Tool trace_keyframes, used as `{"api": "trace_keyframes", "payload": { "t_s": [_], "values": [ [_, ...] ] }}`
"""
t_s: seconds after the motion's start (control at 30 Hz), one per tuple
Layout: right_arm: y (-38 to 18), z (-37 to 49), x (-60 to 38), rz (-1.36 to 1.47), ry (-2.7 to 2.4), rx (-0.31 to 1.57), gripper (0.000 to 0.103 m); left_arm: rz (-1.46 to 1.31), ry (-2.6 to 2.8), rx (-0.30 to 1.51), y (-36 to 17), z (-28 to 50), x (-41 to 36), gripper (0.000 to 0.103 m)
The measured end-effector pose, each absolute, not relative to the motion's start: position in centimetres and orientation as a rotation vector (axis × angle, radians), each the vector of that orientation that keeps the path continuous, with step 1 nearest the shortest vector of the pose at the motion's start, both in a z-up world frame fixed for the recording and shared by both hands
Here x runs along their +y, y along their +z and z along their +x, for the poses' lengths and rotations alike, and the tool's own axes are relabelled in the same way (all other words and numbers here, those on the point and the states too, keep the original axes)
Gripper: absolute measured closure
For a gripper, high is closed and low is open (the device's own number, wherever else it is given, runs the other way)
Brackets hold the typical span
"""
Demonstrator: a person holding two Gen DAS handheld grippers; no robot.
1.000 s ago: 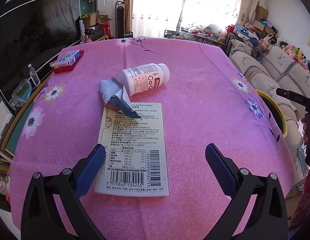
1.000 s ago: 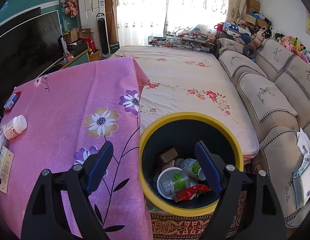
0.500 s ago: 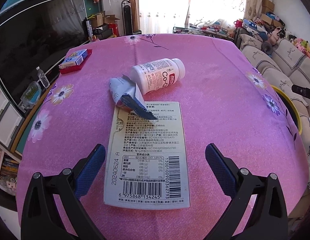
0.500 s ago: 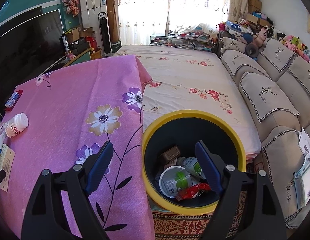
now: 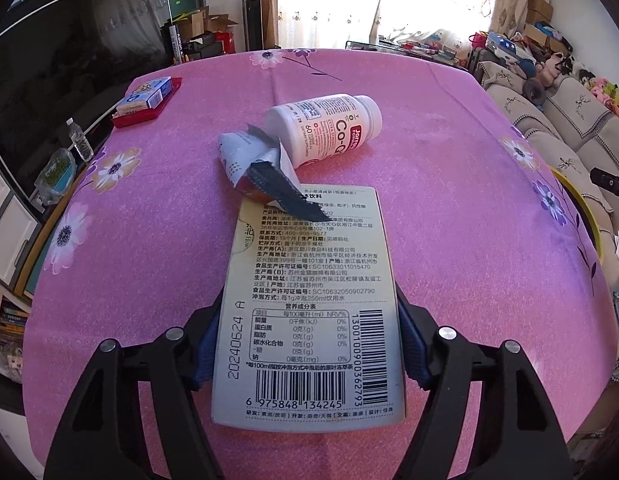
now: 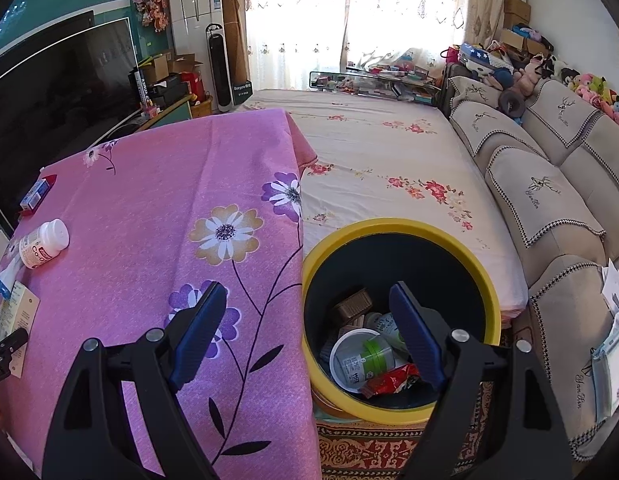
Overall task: Collect trash
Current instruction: 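Carry the white carton over the bin and open the left gripper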
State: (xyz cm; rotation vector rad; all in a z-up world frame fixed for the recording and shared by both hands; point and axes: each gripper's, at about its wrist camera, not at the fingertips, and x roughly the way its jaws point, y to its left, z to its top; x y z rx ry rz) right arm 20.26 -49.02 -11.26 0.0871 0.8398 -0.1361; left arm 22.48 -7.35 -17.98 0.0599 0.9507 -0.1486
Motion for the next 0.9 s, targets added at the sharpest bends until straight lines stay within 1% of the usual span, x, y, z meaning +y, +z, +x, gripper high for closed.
{"api": "trace_keyframes", "payload": {
  "t_s": [0.2, 0.43, 0.67, 0.9],
  "values": [
    [-11.3, 19.1, -49.3, 0.109, -0.133, 0.834, 0.024, 0.084, -0.216, 0.979, -17.1, 19.9, -8.1, 0.032],
    [-11.0, 17.7, -50.4, 0.126, -0.158, 0.813, 0.024, 0.115, -0.348, 0.914, -14.3, 16.8, -11.8, 0.032],
    [-10.4, 13.9, -53.5, 0.165, -0.24, 0.778, 0.024, 0.166, -0.516, 0.865, -12.4, 17.9, -19.6, 0.032],
    [-10.7, 10.2, -57.8, 0.217, -0.335, 0.748, 0.024, 0.236, -0.707, 0.812, -10.5, 19.7, -31.0, 0.032]
  ]
}}
